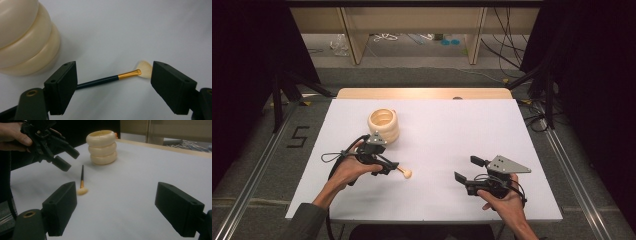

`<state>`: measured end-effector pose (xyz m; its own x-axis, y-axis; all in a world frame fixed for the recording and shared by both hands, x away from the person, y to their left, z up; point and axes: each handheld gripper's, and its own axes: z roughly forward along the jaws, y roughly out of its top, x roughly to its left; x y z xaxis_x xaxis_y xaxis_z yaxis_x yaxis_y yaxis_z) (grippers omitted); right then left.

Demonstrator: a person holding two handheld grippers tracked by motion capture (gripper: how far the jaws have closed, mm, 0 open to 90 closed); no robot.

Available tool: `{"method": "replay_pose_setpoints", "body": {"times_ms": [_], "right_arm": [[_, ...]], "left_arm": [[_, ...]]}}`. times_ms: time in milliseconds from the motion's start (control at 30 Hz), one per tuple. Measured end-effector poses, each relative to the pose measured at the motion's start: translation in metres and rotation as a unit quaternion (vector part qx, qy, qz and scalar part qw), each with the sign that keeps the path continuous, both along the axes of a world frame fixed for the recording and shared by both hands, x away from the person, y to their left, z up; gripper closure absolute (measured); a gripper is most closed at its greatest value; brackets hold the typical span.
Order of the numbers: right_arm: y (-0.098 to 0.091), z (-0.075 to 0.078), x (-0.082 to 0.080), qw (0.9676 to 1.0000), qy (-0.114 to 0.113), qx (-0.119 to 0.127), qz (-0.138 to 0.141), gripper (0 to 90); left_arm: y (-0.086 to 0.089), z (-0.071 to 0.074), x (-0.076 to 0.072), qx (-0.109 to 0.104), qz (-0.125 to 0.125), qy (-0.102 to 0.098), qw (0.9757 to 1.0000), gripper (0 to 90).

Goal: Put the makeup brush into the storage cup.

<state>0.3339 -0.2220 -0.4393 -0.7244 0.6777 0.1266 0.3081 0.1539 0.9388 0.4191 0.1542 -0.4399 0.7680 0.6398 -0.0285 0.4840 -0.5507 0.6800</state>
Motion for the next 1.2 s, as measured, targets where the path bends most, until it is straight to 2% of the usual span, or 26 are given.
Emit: {"method": "replay_pose_setpoints", "body": {"times_ms": [67,100,133,167,233,267,300,333,400,433,467,500,533,600,633,667,700,800,833,867,933,1000,1100,1133,1200], "right_arm": [[-0.001,0.000,-0.001,0.9999,0.002,-0.010,-0.002,18.6],[0.000,0.000,-0.001,1.0000,0.001,-0.007,-0.002,18.6],[-0.001,0.001,-0.001,1.0000,0.003,-0.009,-0.002,18.6],[-0.001,0.001,-0.001,1.0000,0.002,-0.009,-0.001,18.6],[-0.001,0.001,-0.002,0.9998,0.009,-0.017,0.000,18.6],[0.001,-0.001,0.000,1.0000,0.001,0.004,0.004,18.6],[0.001,0.000,0.000,1.0000,-0.001,-0.004,-0.003,18.6],[0.000,0.000,-0.001,1.0000,0.007,-0.005,0.000,18.6],[0.001,0.000,-0.001,0.9999,0.010,0.001,0.004,18.6],[0.001,-0.001,-0.001,1.0000,0.009,0.000,0.004,18.6],[0.001,-0.001,0.000,1.0000,0.008,-0.001,0.004,18.6],[0.001,0.000,-0.001,0.9999,0.012,0.001,0.004,18.7],[0.001,-0.001,0.000,0.9999,0.009,0.001,0.007,18.6],[0.001,-0.001,0.000,1.0000,0.006,-0.001,0.008,18.7],[0.001,-0.001,0.001,0.9999,-0.007,-0.005,0.006,18.7],[0.001,-0.001,0.000,0.9999,0.008,0.000,0.009,18.7],[0.001,-0.001,0.000,0.9999,0.006,-0.001,0.008,18.7],[0.002,-0.002,0.000,0.9999,0.007,-0.001,0.011,18.7],[0.000,0.001,-0.001,0.9996,0.015,-0.021,0.007,18.7],[0.001,-0.001,-0.001,0.9999,0.009,-0.010,0.007,18.7],[0.001,-0.001,-0.001,0.9998,0.010,-0.015,0.008,18.7],[0.003,-0.002,0.000,0.9999,0.008,-0.003,0.014,18.8],[0.003,-0.002,0.000,0.9999,0.007,-0.003,0.015,18.8],[0.002,-0.002,0.001,0.9998,-0.004,-0.010,0.015,18.8],[0.003,-0.002,0.001,0.9998,-0.004,-0.009,0.015,18.8]], "left_arm": [[0.000,0.000,0.002,0.004,-0.006,0.001,1.0000,21.7],[0.001,0.000,0.003,0.013,-0.016,-0.002,0.9998,21.9],[0.000,0.000,0.003,0.011,-0.010,0.002,0.9999,21.9],[0.000,0.001,0.005,0.023,-0.021,0.000,0.9995,21.9],[-0.001,0.002,0.008,0.017,-0.020,0.001,0.9997,21.9],[-0.003,0.003,0.008,0.019,-0.019,0.001,0.9996,22.1],[-0.003,0.005,0.011,0.023,-0.025,0.000,0.9994,22.7],[-0.003,0.006,0.012,0.025,-0.032,0.004,0.9992,23.0],[-0.004,0.007,0.016,0.035,-0.043,0.010,0.9984,23.1],[-0.004,0.008,0.018,0.043,-0.042,0.016,0.9981,23.4],[-0.003,0.008,0.021,0.052,-0.054,0.016,0.9970,23.5],[-0.004,0.007,0.022,0.046,-0.048,0.023,0.9975,23.8],[-0.003,0.007,0.025,0.055,-0.056,0.025,0.9966,25.3],[-0.002,0.005,0.028,0.061,-0.051,0.040,0.9960,25.3],[-0.003,0.003,0.028,0.064,-0.051,0.043,0.9957,25.3],[-0.003,0.001,0.030,0.071,-0.059,0.044,0.9948,25.5],[-0.004,0.000,0.030,0.070,-0.056,0.050,0.9947,26.1],[-0.006,-0.001,0.031,0.082,-0.057,0.052,0.9936,26.9],[-0.007,-0.001,0.032,0.085,-0.058,0.053,0.9932,27.0],[-0.008,0.000,0.033,0.087,-0.063,0.055,0.9927,27.2],[-0.011,0.001,0.034,0.087,-0.066,0.057,0.9924,27.9],[-0.012,0.000,0.035,0.085,-0.064,0.064,0.9922,28.3],[-0.012,-0.005,0.038,0.086,-0.065,0.069,0.9918,28.7],[-0.012,-0.005,0.039,0.091,-0.064,0.070,0.9913,28.7],[-0.012,-0.007,0.041,0.089,-0.065,0.073,0.9913,28.7]]}}
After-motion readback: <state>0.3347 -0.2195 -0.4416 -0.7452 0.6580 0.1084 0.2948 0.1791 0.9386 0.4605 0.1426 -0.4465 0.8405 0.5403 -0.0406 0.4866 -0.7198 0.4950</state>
